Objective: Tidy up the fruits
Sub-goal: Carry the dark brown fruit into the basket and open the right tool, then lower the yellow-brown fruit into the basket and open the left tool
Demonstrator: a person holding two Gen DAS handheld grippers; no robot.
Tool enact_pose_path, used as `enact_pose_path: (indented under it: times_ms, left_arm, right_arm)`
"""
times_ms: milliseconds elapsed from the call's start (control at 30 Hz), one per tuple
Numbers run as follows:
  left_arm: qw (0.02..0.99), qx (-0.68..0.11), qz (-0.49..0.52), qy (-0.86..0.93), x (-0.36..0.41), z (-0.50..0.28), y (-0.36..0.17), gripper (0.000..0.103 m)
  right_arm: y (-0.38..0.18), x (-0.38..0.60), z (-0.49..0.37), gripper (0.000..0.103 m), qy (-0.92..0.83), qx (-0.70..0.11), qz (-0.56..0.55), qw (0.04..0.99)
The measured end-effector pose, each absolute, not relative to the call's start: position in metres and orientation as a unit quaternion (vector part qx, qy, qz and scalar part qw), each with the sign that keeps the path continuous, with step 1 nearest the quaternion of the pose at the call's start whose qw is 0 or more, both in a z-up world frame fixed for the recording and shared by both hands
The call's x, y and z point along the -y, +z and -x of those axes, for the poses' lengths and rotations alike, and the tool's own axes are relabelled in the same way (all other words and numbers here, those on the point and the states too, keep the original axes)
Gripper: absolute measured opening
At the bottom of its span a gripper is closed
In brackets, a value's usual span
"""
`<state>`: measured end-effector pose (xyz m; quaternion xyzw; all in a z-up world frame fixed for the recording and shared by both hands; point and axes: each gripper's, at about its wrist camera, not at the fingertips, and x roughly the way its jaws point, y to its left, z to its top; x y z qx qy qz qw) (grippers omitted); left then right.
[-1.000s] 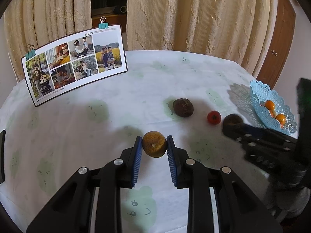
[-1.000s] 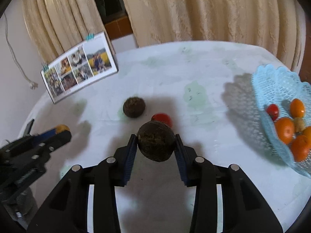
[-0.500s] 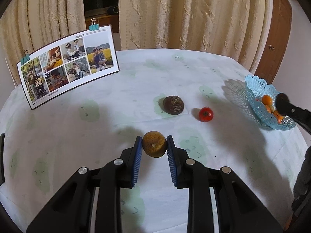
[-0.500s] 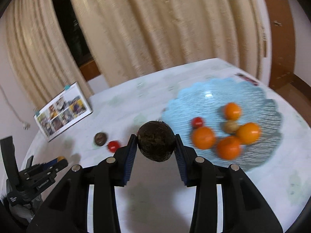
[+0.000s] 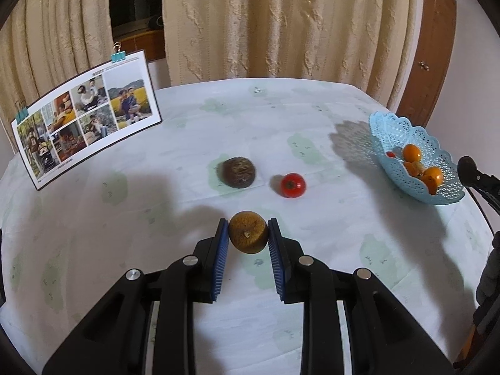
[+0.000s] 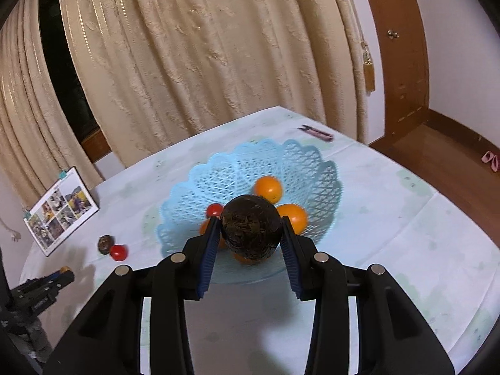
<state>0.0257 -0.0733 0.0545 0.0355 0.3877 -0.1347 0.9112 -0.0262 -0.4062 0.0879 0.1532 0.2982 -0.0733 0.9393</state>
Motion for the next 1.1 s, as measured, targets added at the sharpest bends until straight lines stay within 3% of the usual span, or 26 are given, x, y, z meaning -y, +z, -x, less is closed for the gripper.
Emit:
enact_pose_path:
  times_ms: [100, 167, 400, 467, 633, 1100]
  left_arm:
    - [0.911, -0.386, -0.041, -0.139, 0.083, -0.025, 0.057, 0.026]
    - [0.911, -0.385, -0.044, -0.143, 0.088, -0.025, 0.058, 0.026]
    - [0.908, -0.380, -0.057, -0.168, 0.120, -0.023, 0.066, 0.026]
    - [0.906, -0.378, -0.059, -0.180, 0.130, -0.023, 0.069, 0.026]
    - [0.899, -0.375, -0.060, -0.220, 0.160, -0.022, 0.076, 0.026]
    - [0.878, -0.368, -0.075, -0.297, 0.240, -0.027, 0.083, 0.026]
  right_arm:
    - [0.085, 0.410, 0.026, 0.041, -0.081, -0.297, -0.153, 0.939]
    - [0.084, 0.417, 0.029, 0.047, -0.084, -0.290, -0.165, 0.939]
    - [0.084, 0.427, 0.044, 0.048, -0.134, -0.243, -0.159, 0.947]
    - [0.081, 0.428, 0.049, 0.055, -0.156, -0.226, -0.156, 0.949]
    - [0.079, 0.433, 0.057, 0.058, -0.180, -0.197, -0.168, 0.949]
    - [0.076, 0.442, 0.064, 0.067, -0.195, -0.186, -0.195, 0.943]
